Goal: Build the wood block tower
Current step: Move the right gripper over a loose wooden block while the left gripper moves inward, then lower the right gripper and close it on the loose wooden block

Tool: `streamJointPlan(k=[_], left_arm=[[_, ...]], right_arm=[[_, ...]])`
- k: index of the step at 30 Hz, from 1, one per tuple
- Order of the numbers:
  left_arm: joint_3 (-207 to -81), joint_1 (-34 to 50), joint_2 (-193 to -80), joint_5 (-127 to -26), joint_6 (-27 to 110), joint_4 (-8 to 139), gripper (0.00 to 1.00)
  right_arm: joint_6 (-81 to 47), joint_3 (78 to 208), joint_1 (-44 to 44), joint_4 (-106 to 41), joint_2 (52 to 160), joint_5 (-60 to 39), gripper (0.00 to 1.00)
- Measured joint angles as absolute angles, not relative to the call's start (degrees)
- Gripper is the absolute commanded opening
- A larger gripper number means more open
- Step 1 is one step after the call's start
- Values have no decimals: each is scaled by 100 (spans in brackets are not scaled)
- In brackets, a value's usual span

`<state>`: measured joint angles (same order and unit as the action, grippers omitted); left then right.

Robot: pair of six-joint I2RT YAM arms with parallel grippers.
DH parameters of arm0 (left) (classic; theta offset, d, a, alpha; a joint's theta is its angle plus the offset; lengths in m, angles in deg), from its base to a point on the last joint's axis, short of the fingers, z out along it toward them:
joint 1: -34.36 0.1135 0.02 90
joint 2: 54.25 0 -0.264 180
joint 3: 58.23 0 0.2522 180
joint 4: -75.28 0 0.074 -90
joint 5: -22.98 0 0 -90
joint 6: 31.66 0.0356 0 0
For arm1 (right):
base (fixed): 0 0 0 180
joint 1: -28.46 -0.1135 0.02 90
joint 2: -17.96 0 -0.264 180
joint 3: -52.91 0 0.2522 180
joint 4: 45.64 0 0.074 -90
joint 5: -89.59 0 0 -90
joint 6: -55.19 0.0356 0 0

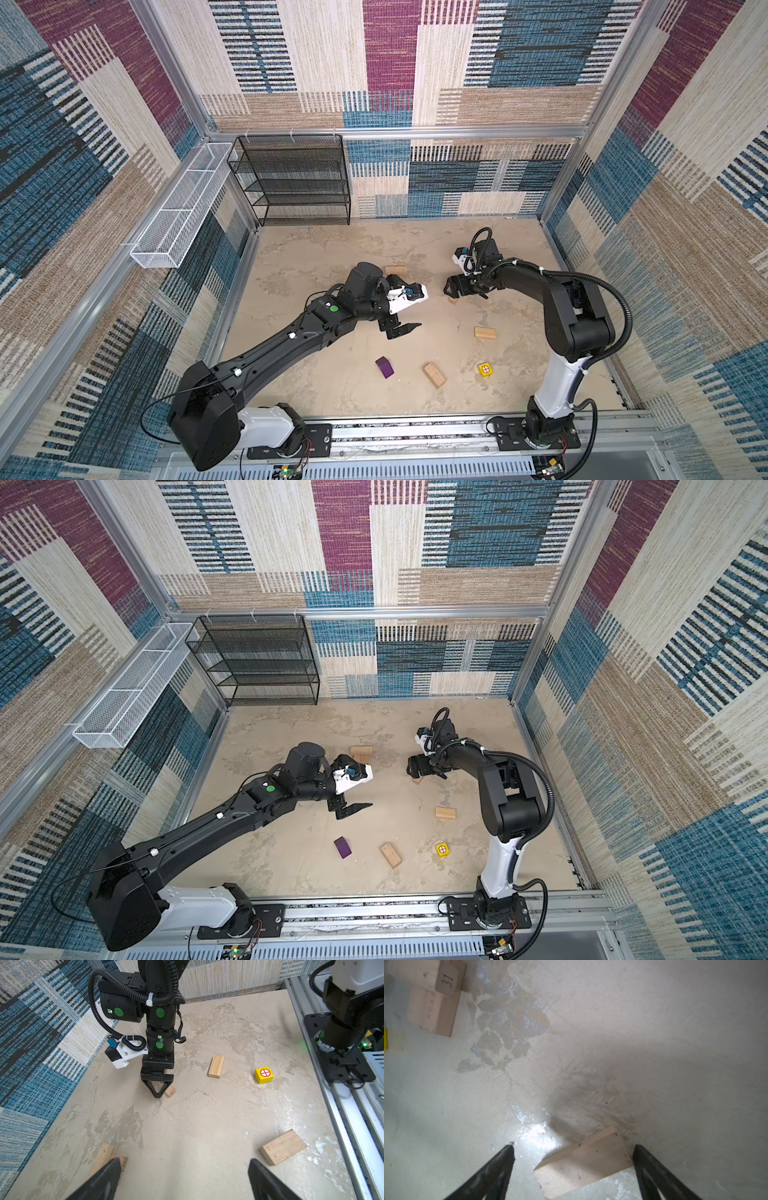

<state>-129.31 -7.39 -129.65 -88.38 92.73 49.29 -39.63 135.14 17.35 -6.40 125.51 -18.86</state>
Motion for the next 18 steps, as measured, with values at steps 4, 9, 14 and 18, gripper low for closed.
streamJointPlan(k=[4, 9, 14, 18], left_arm=[[-12947, -753, -12951, -8827, 9286, 4831, 100], [-12951, -777, -12903, -8827, 9300, 4759, 100], [-12953, -816, -12860, -8827, 9302, 4748, 100], [-12953, -833, -12840, -8827, 9306, 4704, 100]], right_arm=[[-3942, 13512, 1735, -627, 12551, -1945, 88], [-3920, 13418, 1733, -561, 12472, -2042, 85], [-3874, 13274, 1728, -461, 12302, -2155, 82], [-3819, 13099, 1711, -391, 12155, -2234, 80]])
